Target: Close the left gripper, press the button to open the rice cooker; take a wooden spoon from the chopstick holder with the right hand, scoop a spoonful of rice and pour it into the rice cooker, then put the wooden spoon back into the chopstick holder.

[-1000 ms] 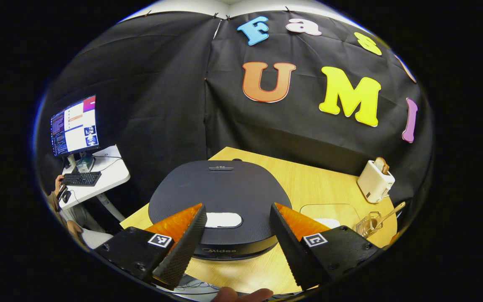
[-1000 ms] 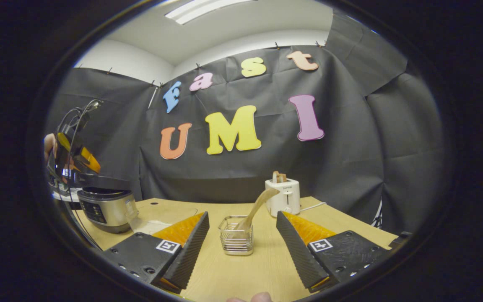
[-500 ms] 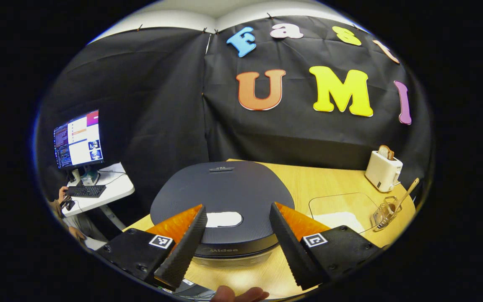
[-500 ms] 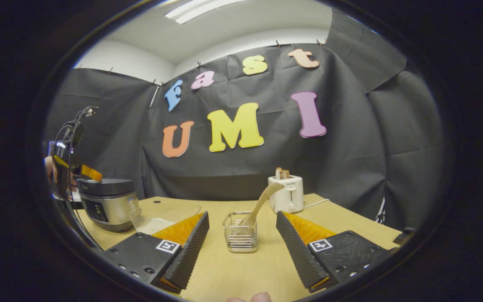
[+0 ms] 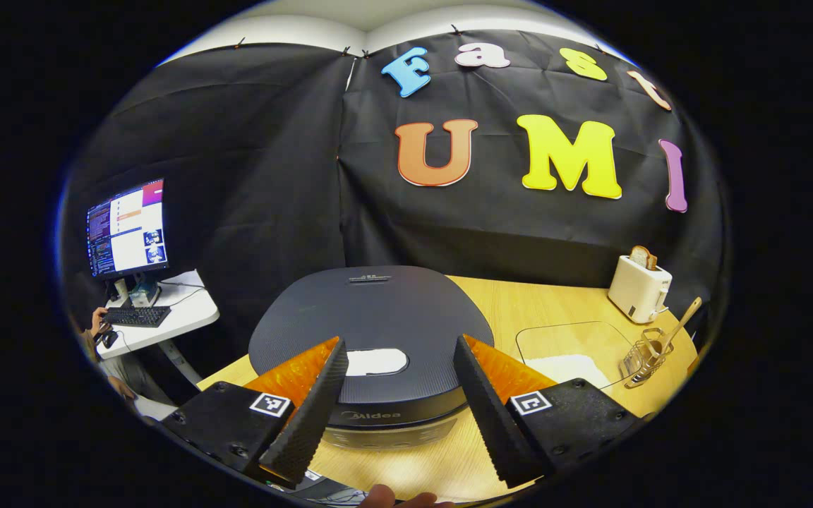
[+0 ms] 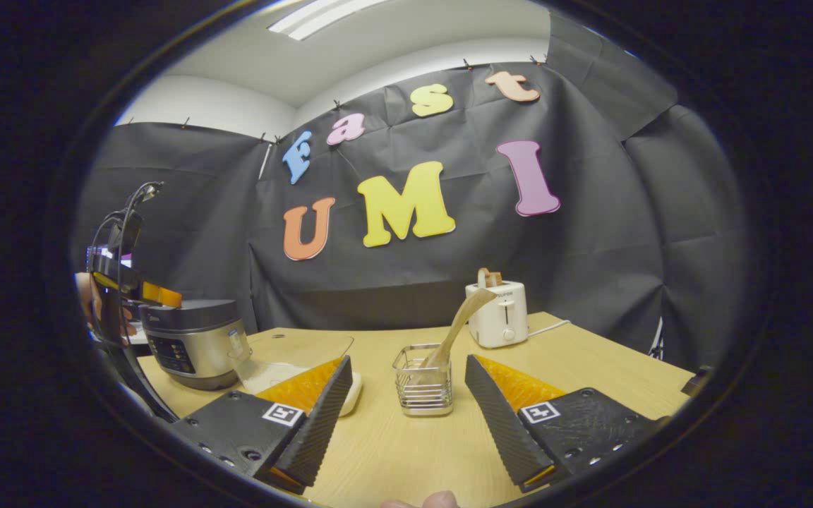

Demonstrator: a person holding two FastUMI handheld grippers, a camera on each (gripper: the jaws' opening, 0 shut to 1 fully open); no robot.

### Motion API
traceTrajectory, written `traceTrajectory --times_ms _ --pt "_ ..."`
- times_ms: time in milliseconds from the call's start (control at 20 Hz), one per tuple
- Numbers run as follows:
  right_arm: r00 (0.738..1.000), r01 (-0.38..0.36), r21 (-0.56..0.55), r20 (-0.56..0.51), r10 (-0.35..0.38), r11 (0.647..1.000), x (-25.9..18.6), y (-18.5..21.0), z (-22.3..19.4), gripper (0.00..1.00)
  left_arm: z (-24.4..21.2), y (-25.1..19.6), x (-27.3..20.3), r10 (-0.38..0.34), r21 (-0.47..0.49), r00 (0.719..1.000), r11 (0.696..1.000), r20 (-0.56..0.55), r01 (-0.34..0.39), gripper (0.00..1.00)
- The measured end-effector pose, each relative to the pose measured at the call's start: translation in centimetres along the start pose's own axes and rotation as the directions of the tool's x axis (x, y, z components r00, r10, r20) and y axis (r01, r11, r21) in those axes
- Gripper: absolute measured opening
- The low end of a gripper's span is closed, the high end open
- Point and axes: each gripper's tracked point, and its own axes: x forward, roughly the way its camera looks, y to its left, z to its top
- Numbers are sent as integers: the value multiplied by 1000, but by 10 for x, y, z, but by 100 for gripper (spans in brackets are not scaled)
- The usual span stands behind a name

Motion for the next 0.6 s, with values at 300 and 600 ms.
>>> traceTrajectory --times_ms 300,600 --pt "998 -8 17 56 7 1000 -6 6 13 95 1 0 -2 -17 30 997 999 75 15 95" --pt "997 -34 9 71 33 999 -13 15 16 91 1 1 -2 -36 41 982 999 185 29 94"
